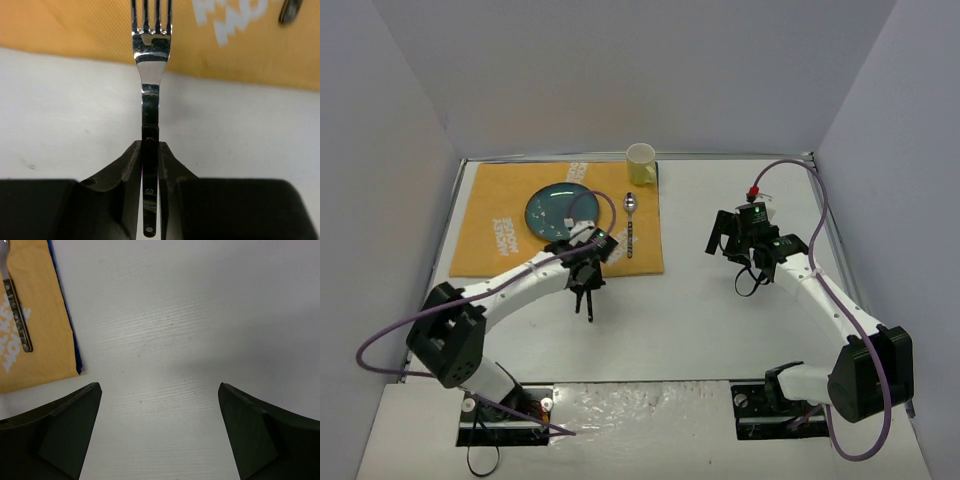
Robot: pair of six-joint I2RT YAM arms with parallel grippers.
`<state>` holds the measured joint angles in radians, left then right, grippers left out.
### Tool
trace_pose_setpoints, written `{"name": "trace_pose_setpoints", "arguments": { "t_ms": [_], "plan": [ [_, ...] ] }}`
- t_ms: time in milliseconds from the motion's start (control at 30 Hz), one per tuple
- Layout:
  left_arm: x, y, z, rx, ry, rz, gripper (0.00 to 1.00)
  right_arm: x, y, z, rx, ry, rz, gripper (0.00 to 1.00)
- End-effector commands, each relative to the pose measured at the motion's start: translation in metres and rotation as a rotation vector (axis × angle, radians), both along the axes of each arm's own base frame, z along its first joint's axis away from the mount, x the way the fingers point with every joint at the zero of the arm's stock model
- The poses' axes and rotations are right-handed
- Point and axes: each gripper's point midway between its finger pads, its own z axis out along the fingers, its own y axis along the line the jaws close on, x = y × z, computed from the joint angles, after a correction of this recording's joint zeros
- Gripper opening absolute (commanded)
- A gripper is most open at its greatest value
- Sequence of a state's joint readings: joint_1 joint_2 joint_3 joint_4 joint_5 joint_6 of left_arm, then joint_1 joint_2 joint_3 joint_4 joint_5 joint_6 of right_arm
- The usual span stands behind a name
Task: Set the dinner table for one person
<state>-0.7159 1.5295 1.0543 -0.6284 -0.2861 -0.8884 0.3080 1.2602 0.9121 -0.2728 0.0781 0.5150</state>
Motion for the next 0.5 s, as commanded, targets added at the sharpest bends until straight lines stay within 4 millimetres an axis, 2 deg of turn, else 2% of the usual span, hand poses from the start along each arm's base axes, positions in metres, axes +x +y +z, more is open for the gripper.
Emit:
{"name": "trace_pose_setpoints", "arguments": {
  "t_ms": [0,67,167,233,300,333,433,467],
  "plan": [
    [0.048,0.064,0.082,0.059,-0.182,-0.105,0.00,0.021,0.011,0.042,0.038,-0.116,0.051,1.00],
    [0.069,0.096,0.096,0.039,-0.211,-0.073,0.00,0.024,0.012,0.048,0.038,-0.130,0.063,1.00],
    [0.098,0.138,0.100,0.035,-0.220,-0.069,0.00,0.027,0.011,0.055,0.030,-0.147,0.072,1.00],
    [0.117,0.166,0.091,0.033,-0.202,-0.041,0.00,0.030,0.011,0.058,0.025,-0.154,0.075,1.00],
    [0.135,0.185,0.086,0.051,-0.210,-0.064,0.00,0.032,0.011,0.057,0.023,-0.150,0.078,1.00],
    [0.145,0.202,0.076,0.048,-0.201,-0.045,0.00,0.033,0.012,0.057,0.022,-0.147,0.086,1.00],
    [0.161,0.232,0.049,0.109,-0.142,-0.073,0.00,0.036,0.013,0.059,0.016,-0.150,0.102,1.00],
    [0.168,0.237,0.051,0.114,-0.146,-0.071,0.00,0.037,0.013,0.060,0.015,-0.154,0.103,1.00]
  ]
}}
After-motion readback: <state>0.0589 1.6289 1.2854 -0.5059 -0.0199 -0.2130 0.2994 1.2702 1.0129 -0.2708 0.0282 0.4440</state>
